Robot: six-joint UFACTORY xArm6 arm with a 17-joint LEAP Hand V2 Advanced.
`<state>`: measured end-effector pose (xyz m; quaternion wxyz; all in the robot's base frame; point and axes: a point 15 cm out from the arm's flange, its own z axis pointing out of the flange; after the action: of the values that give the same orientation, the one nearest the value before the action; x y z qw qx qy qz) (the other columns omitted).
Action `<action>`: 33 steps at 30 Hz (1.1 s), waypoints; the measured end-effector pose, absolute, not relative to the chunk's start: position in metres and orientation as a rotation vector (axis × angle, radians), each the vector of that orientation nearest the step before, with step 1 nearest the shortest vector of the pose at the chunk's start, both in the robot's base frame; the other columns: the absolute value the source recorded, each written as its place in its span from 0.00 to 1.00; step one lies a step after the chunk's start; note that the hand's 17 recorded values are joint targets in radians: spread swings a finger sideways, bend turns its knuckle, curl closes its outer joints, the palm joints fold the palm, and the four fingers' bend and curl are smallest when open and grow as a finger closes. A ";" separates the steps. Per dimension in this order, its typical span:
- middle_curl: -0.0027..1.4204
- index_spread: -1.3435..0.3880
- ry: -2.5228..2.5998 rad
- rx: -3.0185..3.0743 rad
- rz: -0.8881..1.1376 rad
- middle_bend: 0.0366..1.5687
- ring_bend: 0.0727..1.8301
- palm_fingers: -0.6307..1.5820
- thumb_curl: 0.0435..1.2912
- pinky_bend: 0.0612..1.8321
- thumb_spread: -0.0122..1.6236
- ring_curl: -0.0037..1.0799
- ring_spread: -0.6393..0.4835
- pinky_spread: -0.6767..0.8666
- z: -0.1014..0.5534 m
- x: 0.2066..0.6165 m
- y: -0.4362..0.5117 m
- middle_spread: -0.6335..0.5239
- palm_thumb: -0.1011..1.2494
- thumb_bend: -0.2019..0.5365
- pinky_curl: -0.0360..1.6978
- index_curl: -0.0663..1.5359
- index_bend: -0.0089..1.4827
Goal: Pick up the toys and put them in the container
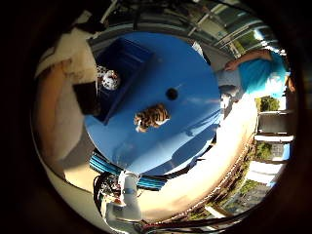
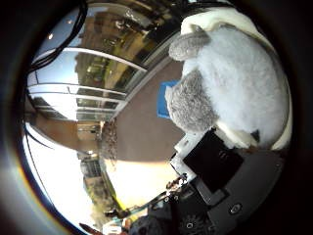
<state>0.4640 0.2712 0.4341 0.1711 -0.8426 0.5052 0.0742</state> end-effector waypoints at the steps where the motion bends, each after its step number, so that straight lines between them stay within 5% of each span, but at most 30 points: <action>1: 0.88 0.22 1.442 -2.371 0.204 0.80 0.86 0.60 0.69 0.95 0.64 0.83 0.44 0.52 0.426 0.474 0.281 0.27 0.82 0.26 0.47 0.54 0.65; 16: 0.87 0.21 1.542 -2.170 0.081 0.84 0.89 0.56 0.70 0.97 0.64 0.81 0.45 0.51 0.291 0.586 0.358 0.29 0.73 0.24 0.49 0.75 0.57; 22: 0.79 0.23 1.589 -2.145 0.065 0.80 0.84 0.58 0.65 0.89 0.65 0.72 0.53 0.55 0.264 0.604 0.344 0.33 0.67 0.23 0.46 0.78 0.52; 24: 0.74 0.25 1.594 -2.153 0.065 0.72 0.77 0.52 0.63 0.85 0.65 0.67 0.58 0.56 0.260 0.607 0.335 0.35 0.65 0.22 0.45 0.77 0.49; 26: 0.65 0.32 1.585 -2.185 0.075 0.50 0.68 0.26 0.60 0.84 0.65 0.66 0.63 0.60 0.254 0.605 0.329 0.39 0.63 0.21 0.46 0.72 0.36; 28: 0.57 0.35 1.550 -2.233 0.083 0.40 0.57 0.20 0.57 0.78 0.65 0.56 0.68 0.63 0.246 0.603 0.325 0.42 0.61 0.21 0.42 0.67 0.31; 33: 0.42 0.43 1.451 -2.313 0.075 0.20 0.39 0.21 0.51 0.66 0.66 0.38 0.75 0.69 0.241 0.601 0.322 0.50 0.56 0.21 0.34 0.54 0.14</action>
<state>0.6006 0.3223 0.2412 0.2037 -0.8290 0.5202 0.0270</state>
